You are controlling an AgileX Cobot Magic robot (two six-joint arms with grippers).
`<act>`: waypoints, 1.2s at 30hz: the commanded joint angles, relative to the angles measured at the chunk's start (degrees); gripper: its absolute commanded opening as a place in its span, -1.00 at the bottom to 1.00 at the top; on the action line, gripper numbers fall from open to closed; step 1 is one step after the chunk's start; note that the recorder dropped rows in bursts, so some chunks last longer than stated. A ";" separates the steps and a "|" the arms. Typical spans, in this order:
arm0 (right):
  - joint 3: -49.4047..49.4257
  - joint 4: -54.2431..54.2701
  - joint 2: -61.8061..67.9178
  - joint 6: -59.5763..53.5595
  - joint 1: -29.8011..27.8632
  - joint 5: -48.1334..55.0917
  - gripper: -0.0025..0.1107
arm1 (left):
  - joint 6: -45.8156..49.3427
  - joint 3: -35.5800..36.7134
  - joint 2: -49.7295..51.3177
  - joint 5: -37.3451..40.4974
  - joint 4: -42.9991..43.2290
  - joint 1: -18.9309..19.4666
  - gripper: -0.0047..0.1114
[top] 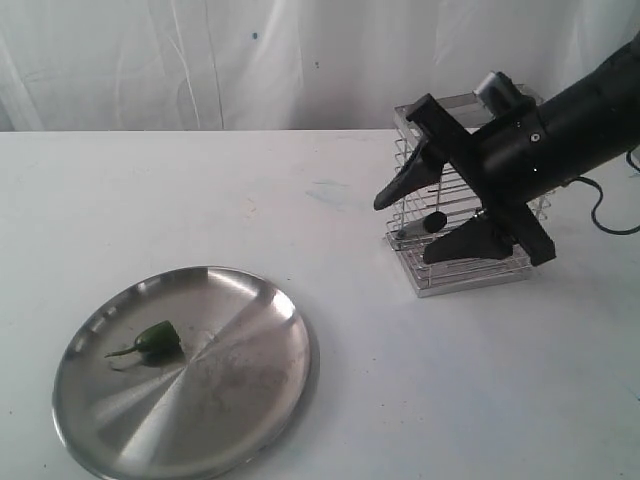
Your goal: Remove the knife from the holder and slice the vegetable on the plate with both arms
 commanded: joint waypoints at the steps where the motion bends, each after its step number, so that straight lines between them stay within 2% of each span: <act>1: -0.05 -0.37 0.49 -0.23 -0.65 -1.66 0.16 | -0.27 0.17 -0.29 0.54 0.00 -0.34 -0.92; 13: -0.05 -1.47 6.73 -0.61 -0.65 -5.96 0.16 | -0.27 0.17 -0.29 0.54 0.00 -0.34 -0.92; 22: -0.16 1.81 6.56 -0.84 -0.65 -8.81 0.16 | -0.27 0.17 -0.29 0.54 0.00 -0.34 -0.92; 25: -0.16 1.67 5.50 -4.01 -0.65 -9.32 0.16 | -0.27 0.17 -0.29 0.54 0.00 -0.34 -0.92; 33: -0.16 0.52 0.80 -3.16 -0.65 -19.09 0.16 | -0.27 0.17 -0.29 0.54 0.00 -0.34 -0.92; 36: -0.05 0.52 0.66 -2.91 -0.65 -17.41 0.16 | -0.27 0.17 -0.29 0.54 0.00 -0.34 -0.92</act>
